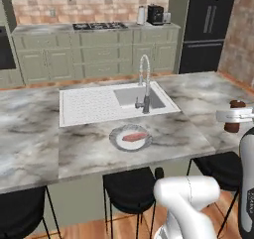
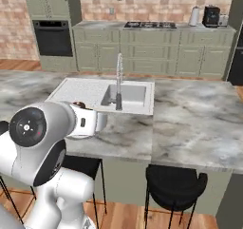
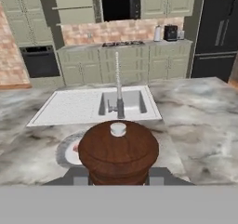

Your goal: Retrieve the shaker from the cabinet and place it next the steak on a plate on the dining table.

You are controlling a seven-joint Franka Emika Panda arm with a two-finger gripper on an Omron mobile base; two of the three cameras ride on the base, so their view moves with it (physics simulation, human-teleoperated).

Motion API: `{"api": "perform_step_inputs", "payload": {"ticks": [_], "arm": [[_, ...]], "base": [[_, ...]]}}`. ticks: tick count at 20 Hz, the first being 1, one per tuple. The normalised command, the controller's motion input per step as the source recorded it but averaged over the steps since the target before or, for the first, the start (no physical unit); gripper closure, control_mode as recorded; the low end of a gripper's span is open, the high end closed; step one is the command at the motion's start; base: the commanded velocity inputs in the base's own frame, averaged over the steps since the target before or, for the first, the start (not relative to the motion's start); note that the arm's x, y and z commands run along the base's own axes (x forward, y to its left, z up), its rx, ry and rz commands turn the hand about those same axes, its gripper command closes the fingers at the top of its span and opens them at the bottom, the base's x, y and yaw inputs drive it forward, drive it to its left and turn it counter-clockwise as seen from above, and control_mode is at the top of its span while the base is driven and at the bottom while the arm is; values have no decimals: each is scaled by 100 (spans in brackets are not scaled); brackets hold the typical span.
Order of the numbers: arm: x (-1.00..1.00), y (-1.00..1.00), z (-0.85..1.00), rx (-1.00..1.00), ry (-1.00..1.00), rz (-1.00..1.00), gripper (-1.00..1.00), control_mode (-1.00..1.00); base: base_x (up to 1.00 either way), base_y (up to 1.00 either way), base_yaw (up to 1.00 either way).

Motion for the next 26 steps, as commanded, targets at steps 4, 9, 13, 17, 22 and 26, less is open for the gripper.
{"api": "perform_step_inputs", "payload": {"ticks": [4, 9, 13, 17, 22, 26], "arm": [[0, 0, 0, 0, 0, 0, 100, 100], [0, 0, 0, 0, 0, 0, 100, 100], [0, 0, 0, 0, 0, 0, 100, 100], [0, 0, 0, 0, 0, 0, 100, 100], [0, 0, 0, 0, 0, 0, 100, 100], [19, 0, -3, 0, 0, 1, 100, -100]], "base": [[97, -49, 56], [93, -46, 56], [84, -29, 51], [31, -2, 19], [1, 0, 0], [0, 0, 0]]}}
